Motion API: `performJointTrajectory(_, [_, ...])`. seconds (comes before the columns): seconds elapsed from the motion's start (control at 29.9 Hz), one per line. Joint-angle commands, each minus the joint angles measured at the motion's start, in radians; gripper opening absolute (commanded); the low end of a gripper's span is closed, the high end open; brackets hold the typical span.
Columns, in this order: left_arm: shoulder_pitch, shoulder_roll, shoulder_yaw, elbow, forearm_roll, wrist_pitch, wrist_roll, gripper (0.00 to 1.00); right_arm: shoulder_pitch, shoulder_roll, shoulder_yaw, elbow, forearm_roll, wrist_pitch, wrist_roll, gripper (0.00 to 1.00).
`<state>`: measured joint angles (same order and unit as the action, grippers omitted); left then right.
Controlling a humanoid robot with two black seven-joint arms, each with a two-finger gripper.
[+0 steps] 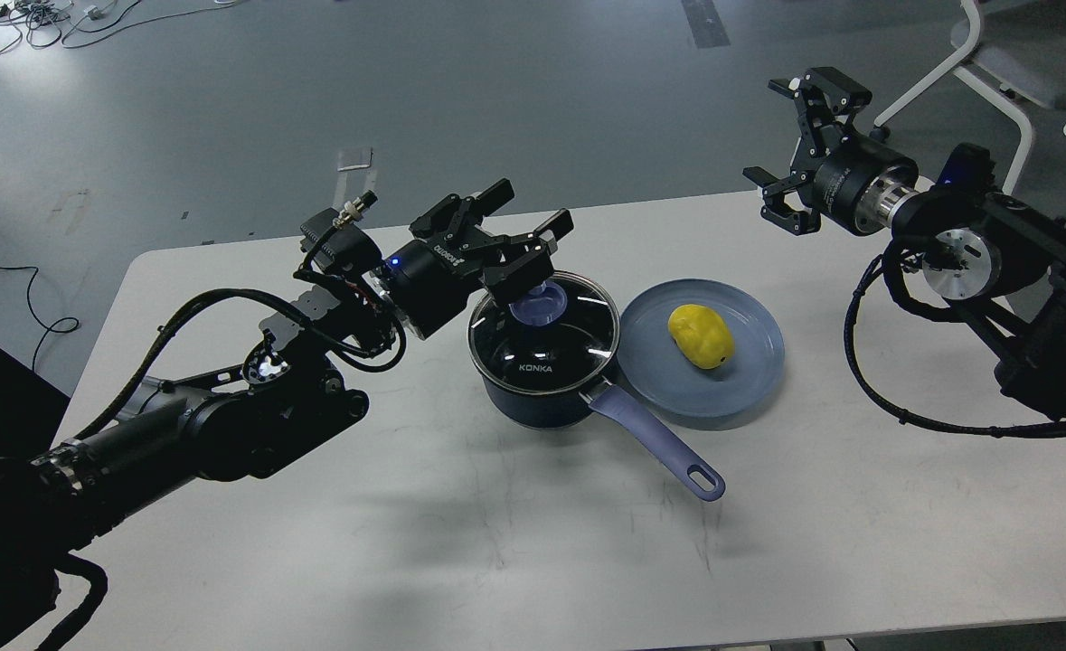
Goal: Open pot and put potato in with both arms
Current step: 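Reach the left gripper to the purple knob of the glass lid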
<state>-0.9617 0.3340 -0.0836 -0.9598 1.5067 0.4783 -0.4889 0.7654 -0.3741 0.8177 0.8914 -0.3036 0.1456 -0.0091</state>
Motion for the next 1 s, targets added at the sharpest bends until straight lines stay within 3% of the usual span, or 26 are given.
performJointTrajectory(0.0, [-0.008,-0.027,0.016,0.022,0.122,0.01,0.0,0.98,-0.001,0.0,0.0,-0.005,0.0,-0.001,0.001,1.0])
performJointTrajectory(0.4, [-0.005,-0.084,0.146,0.213,0.231,0.01,0.0,0.98,-0.001,-0.006,-0.003,-0.016,0.0,-0.001,0.001,1.0])
performJointTrajectory(0.97, [0.012,-0.099,0.148,0.225,0.231,0.01,0.0,0.98,-0.012,-0.011,-0.011,-0.016,-0.002,-0.001,0.001,1.0])
